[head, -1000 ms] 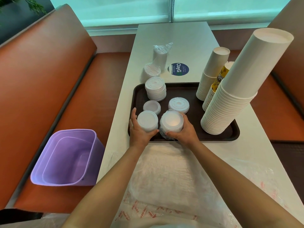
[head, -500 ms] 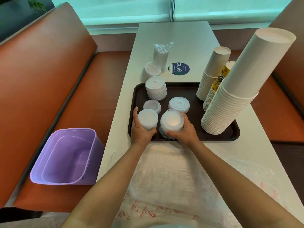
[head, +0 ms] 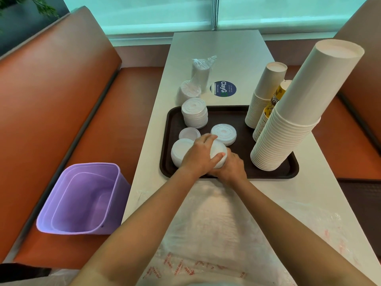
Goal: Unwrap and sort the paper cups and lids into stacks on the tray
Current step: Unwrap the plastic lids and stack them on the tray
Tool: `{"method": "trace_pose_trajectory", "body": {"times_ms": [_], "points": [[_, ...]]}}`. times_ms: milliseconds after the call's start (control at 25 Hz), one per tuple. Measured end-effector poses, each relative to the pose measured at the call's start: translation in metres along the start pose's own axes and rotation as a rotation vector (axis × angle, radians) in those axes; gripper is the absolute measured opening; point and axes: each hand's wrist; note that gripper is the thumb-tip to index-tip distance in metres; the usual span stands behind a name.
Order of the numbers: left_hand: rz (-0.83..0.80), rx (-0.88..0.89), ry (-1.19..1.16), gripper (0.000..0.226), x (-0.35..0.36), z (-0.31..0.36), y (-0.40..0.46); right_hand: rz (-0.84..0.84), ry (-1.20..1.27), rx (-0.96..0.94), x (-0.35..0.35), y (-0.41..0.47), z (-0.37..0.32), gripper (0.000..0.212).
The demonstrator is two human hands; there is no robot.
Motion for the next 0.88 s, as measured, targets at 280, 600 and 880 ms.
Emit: {"method": "trace_pose_trajectory", "body": {"times_ms": [280,600,880], "points": [[-0.047,-0.173,-0.170,0.071,0.017,0.010,0.000,-0.137,0.449,0.005,-0.016,0.001,0.017,0.121],[-0.061,-0.319,-0.393,0.086,0.030,0.008,-0.009,-0.124,0.331,0.066,-0.021,-0.001,0.024,0.096],[-0.050,-0.248,-0.255,0.097,0.021,0.022,0.003,-0.058,0.094,0.094,-0.020,0.001,0.021,0.093]]}}
Point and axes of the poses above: each hand's wrist, its own y-axis towards the middle knuckle, its own x-axis out of the palm, z = x × y, and after that the axes turned 10 degrees about x, right-handed
